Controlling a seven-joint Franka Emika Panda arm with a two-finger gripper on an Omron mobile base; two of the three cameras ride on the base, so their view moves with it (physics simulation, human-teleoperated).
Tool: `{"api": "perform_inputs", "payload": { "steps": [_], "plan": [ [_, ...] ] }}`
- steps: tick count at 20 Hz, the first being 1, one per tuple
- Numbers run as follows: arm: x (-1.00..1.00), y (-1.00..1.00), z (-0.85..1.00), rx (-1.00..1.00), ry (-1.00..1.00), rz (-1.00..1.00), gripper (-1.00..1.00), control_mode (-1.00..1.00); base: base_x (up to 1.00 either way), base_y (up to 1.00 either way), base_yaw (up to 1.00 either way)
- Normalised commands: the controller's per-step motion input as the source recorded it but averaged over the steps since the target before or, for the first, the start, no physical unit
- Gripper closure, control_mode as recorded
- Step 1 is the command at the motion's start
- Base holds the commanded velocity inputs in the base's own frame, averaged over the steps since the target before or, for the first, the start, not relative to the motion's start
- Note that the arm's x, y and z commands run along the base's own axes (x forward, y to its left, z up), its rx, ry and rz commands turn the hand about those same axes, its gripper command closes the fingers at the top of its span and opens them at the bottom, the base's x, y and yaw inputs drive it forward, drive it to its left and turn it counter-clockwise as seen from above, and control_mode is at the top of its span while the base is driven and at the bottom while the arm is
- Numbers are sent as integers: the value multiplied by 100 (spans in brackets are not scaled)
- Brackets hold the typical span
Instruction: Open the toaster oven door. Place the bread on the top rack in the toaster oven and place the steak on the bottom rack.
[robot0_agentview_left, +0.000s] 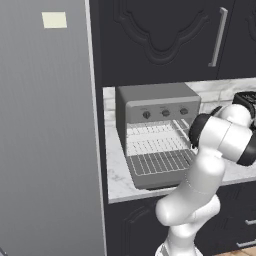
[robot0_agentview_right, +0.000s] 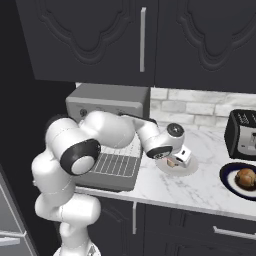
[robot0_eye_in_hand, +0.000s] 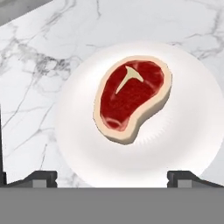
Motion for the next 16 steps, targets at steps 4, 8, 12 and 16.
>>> {"api": "perform_inputs", "payload": {
  "steps": [4, 8, 12, 16],
  "plan": [
    [22, 0, -17, 0, 0, 0, -100, -100, 0, 0, 0],
    [19, -2, -10, 0, 0, 0, -100, -100, 0, 0, 0],
    [22, -8, -7, 0, 0, 0, -100, -100, 0, 0, 0],
    [21, -12, -6, 0, 0, 0, -100, -100, 0, 0, 0]
  ]
}}
